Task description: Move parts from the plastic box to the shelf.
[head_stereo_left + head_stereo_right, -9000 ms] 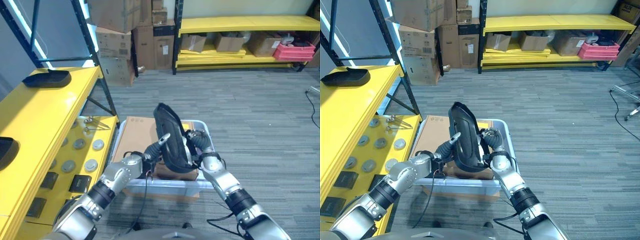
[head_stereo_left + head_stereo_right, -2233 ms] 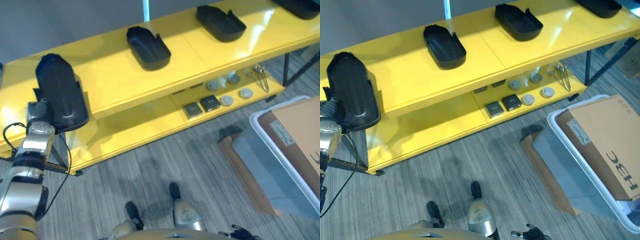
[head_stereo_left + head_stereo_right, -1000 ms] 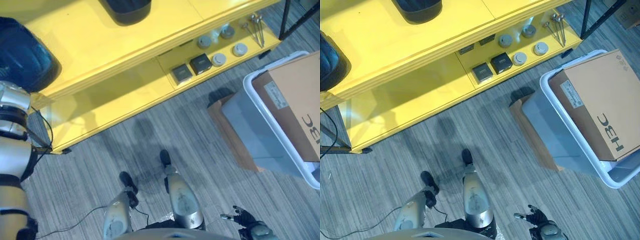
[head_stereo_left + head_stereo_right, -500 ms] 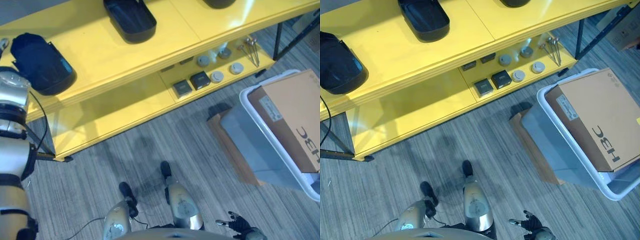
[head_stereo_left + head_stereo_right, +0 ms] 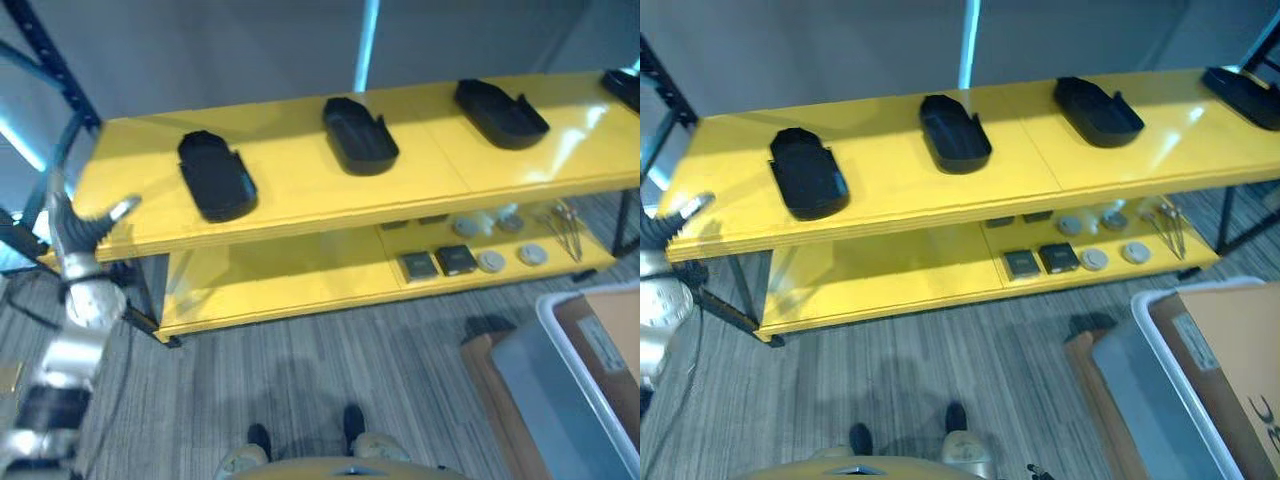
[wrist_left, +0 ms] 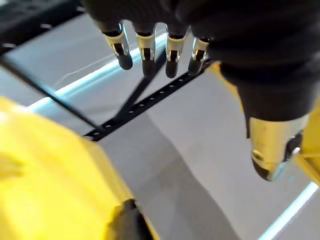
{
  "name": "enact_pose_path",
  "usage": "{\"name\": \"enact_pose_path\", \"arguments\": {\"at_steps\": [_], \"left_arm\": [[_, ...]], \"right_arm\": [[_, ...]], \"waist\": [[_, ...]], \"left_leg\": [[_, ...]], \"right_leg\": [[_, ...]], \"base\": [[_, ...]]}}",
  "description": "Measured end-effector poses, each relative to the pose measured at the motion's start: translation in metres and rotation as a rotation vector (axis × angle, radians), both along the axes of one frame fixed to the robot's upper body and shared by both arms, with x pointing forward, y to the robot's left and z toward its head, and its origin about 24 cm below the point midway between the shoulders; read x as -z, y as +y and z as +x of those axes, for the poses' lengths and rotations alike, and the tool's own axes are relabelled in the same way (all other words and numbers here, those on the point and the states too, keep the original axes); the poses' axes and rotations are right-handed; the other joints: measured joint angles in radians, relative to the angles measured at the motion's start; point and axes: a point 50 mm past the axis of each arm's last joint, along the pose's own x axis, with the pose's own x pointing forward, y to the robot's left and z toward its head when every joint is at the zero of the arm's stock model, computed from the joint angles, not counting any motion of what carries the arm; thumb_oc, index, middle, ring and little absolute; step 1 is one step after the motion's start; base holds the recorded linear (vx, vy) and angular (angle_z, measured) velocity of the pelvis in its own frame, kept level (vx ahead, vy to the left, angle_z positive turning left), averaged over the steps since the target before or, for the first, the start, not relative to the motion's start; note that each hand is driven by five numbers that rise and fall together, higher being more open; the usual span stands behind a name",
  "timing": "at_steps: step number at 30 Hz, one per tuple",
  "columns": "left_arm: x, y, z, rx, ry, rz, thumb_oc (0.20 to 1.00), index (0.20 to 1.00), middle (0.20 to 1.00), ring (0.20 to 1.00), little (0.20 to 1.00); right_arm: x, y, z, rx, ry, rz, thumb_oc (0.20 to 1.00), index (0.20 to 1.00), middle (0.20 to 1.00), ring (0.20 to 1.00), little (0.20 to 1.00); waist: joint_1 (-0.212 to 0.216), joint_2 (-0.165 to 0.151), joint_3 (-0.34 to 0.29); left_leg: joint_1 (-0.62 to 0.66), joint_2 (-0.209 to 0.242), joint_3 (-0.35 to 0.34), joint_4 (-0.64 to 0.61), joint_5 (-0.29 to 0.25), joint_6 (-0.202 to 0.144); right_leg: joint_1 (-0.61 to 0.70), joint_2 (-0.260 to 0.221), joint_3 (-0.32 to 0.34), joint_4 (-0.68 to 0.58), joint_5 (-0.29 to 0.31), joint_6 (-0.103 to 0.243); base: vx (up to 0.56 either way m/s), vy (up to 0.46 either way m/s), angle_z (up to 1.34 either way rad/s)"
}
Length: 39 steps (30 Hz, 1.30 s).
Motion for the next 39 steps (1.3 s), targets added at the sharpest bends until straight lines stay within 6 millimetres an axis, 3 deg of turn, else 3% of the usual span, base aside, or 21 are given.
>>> {"name": "enact_pose_path", "arguments": {"at_steps": [3,6,10,11,12,13,14,15,17,18,19,20,22,24,27,28,31,34,36,39], "left_arm": [[0.029,-0.002,-0.016,0.038,0.131,-0.042,1.000,1.000,1.000,1.000,1.000],[0.034,-0.001,-0.019,0.060,0.166,-0.063,1.000,1.000,1.000,1.000,1.000],[0.035,0.001,-0.020,0.079,0.178,-0.076,1.000,1.000,1.000,1.000,1.000],[0.033,0.001,-0.019,0.087,0.171,-0.077,1.000,1.000,1.000,1.000,1.000],[0.030,0.001,-0.017,0.092,0.158,-0.075,1.000,1.000,1.000,1.000,1.000],[0.028,-0.001,-0.017,0.100,0.145,-0.078,1.000,1.000,1.000,1.000,1.000],[0.029,0.002,-0.019,0.089,0.140,-0.087,1.000,1.000,1.000,1.000,1.000],[0.031,0.005,-0.022,0.069,0.137,-0.103,1.000,1.000,1.000,1.000,1.000],[0.023,0.010,-0.022,0.053,0.103,-0.103,1.000,1.000,1.000,1.000,1.000],[0.019,0.014,-0.022,0.044,0.084,-0.105,1.000,1.000,1.000,1.000,1.000],[0.000,0.024,-0.018,0.030,0.036,-0.060,1.000,1.000,1.000,1.000,1.000],[-0.002,0.029,-0.018,0.010,0.026,-0.062,1.000,1.000,1.000,1.000,1.000],[0.008,0.021,-0.019,0.029,0.039,-0.111,1.000,1.000,1.000,1.000,1.000],[0.011,0.019,-0.018,0.036,0.056,-0.122,1.000,1.000,1.000,1.000,1.000],[0.005,0.021,-0.017,0.035,0.041,-0.120,1.000,1.000,1.000,1.000,1.000],[0.007,0.018,-0.016,0.043,0.045,-0.132,1.000,1.000,1.000,1.000,1.000],[0.021,-0.003,-0.022,0.093,0.057,-0.207,1.000,1.000,1.000,1.000,1.000],[0.018,-0.017,-0.014,0.152,0.057,-0.219,1.000,1.000,1.000,1.000,1.000],[0.020,-0.017,-0.012,0.143,0.062,-0.231,1.000,1.000,1.000,1.000,1.000],[0.029,-0.013,-0.018,0.121,0.094,-0.252,1.000,1.000,1.000,1.000,1.000]], "right_arm": [[-0.001,-0.003,0.004,0.023,0.000,-0.023,1.000,1.000,1.000,1.000,1.000],[-0.002,-0.007,0.008,0.051,-0.009,-0.033,1.000,1.000,1.000,1.000,1.000],[-0.002,-0.004,0.014,0.143,-0.021,0.003,1.000,1.000,1.000,1.000,1.000],[-0.004,-0.005,0.017,0.211,-0.042,0.022,1.000,1.000,1.000,1.000,1.000],[-0.004,-0.005,0.017,0.307,-0.076,0.054,1.000,1.000,1.000,1.000,1.000],[-0.009,-0.009,0.021,0.329,-0.108,0.060,1.000,1.000,1.000,1.000,1.000],[-0.015,-0.017,0.031,0.339,-0.144,0.055,1.000,1.000,1.000,1.000,1.000],[-0.015,-0.015,0.030,0.352,-0.137,0.069,1.000,1.000,1.000,1.000,1.000],[-0.015,-0.013,0.031,0.352,-0.123,0.081,1.000,1.000,1.000,1.000,1.000],[-0.013,-0.011,0.027,0.362,-0.108,0.084,1.000,1.000,1.000,1.000,1.000],[-0.011,-0.008,0.025,0.381,-0.108,0.096,1.000,1.000,1.000,1.000,1.000],[-0.009,-0.004,0.025,0.387,-0.096,0.105,1.000,1.000,1.000,1.000,1.000],[-0.006,-0.001,0.014,0.380,-0.060,0.128,1.000,1.000,1.000,1.000,1.000],[-0.005,-0.003,0.006,0.379,-0.038,0.127,1.000,1.000,1.000,1.000,1.000],[-0.005,-0.001,0.008,0.387,-0.059,0.131,1.000,1.000,1.000,1.000,1.000],[-0.008,-0.004,0.019,0.399,-0.104,0.131,1.000,1.000,1.000,1.000,1.000],[-0.049,-0.010,0.090,0.626,-0.483,0.270,1.000,1.000,1.000,1.000,1.000],[-0.069,-0.005,0.122,0.647,-0.607,0.318,1.000,1.000,1.000,1.000,1.000],[-0.058,-0.008,0.110,0.680,-0.549,0.288,1.000,1.000,1.000,1.000,1.000],[-0.039,-0.013,0.069,0.719,-0.420,0.235,1.000,1.000,1.000,1.000,1.000]], "waist": [[0.046,-0.013,-0.007],[0.068,-0.018,-0.010],[0.061,-0.023,-0.007],[0.060,-0.020,0.005],[0.054,-0.019,0.028],[0.050,0.005,0.047],[0.061,0.027,0.075],[0.051,0.040,0.072],[0.038,0.041,0.066],[0.032,0.020,0.059],[0.027,-0.028,0.066],[0.035,-0.065,0.084],[0.027,-0.067,0.073],[0.034,-0.073,0.071],[0.047,-0.097,0.051],[0.044,-0.087,0.052],[0.009,-0.050,0.041],[-0.015,-0.025,0.026],[-0.022,-0.008,0.012],[-0.025,-0.002,0.007]], "left_leg": [[0.007,-0.025,-0.008,-0.014,0.000,0.011],[0.009,-0.048,-0.019,-0.016,-0.003,0.028],[0.007,-0.089,-0.040,-0.009,-0.005,0.048],[0.003,-0.093,-0.065,0.000,-0.013,0.066],[-0.039,-0.142,-0.072,0.107,-0.054,0.109],[-0.103,-0.159,-0.059,0.259,-0.129,0.174],[-0.124,-0.133,-0.047,0.301,-0.172,0.170],[-0.127,-0.130,-0.036,0.293,-0.176,0.169],[-0.122,-0.134,-0.029,0.202,-0.164,0.137],[-0.113,-0.155,-0.027,0.158,-0.175,0.070],[-0.143,-0.141,-0.070,0.350,-0.249,0.117],[-0.126,-0.170,-0.054,0.352,-0.239,0.139],[-0.151,-0.145,-0.097,0.336,-0.223,0.123],[-0.138,-0.127,-0.115,0.276,-0.198,0.094],[-0.118,-0.120,-0.116,0.230,-0.137,0.087],[-0.118,-0.110,-0.120,0.229,-0.134,0.082],[-0.106,-0.080,-0.115,0.195,-0.108,0.058],[-0.063,-0.068,-0.107,0.124,-0.069,0.046],[-0.044,-0.062,-0.099,0.071,-0.048,0.043],[-0.033,-0.064,-0.100,0.035,-0.035,0.043]], "right_leg": [[0.007,-0.026,-0.009,0.003,-0.004,0.018],[0.007,-0.051,-0.014,0.014,-0.012,0.033],[-0.017,-0.082,-0.022,0.091,-0.037,0.059],[-0.042,-0.100,-0.027,0.155,-0.045,0.074],[-0.135,-0.135,-0.024,0.325,-0.041,0.083],[-0.219,-0.154,-0.026,0.456,-0.031,0.107],[-0.274,-0.165,-0.007,0.534,-0.020,0.118],[-0.299,-0.161,-0.013,0.558,-0.035,0.107],[-0.312,-0.155,-0.021,0.503,-0.042,0.112],[-0.299,-0.158,-0.026,0.385,-0.047,0.118],[-0.240,-0.174,0.037,0.196,-0.084,0.200],[-0.210,-0.198,0.054,0.155,-0.073,0.199],[-0.175,-0.146,0.035,0.152,-0.052,0.170],[-0.131,-0.129,-0.004,0.160,-0.041,0.144],[-0.009,-0.112,-0.007,0.088,-0.033,0.109],[0.001,-0.098,-0.007,0.070,-0.025,0.086],[-0.011,-0.067,-0.006,0.069,-0.031,0.058],[-0.013,-0.051,-0.006,0.072,-0.034,0.048],[-0.016,-0.043,-0.005,0.088,-0.048,0.048],[-0.012,-0.042,-0.006,0.084,-0.052,0.052]], "base": [[-0.07,0.132,0.16],[-0.07,0.148,0.13],[-0.08,0.175,0.12],[-0.07,0.195,0.00],[-0.06,0.196,-0.14],[-0.02,0.076,-0.44],[0.03,-0.046,-0.56],[0.07,-0.112,-0.41],[0.12,-0.155,-0.13],[0.14,-0.128,-0.06],[0.24,-0.194,-0.13],[0.22,-0.178,-0.17],[0.20,-0.195,0.20],[0.16,-0.172,0.44],[0.14,-0.132,0.11],[0.17,-0.135,0.05],[0.06,-0.007,-0.12],[0.00,0.039,-0.10],[0.00,0.021,-0.05],[0.00,0.000,0.00]]}}
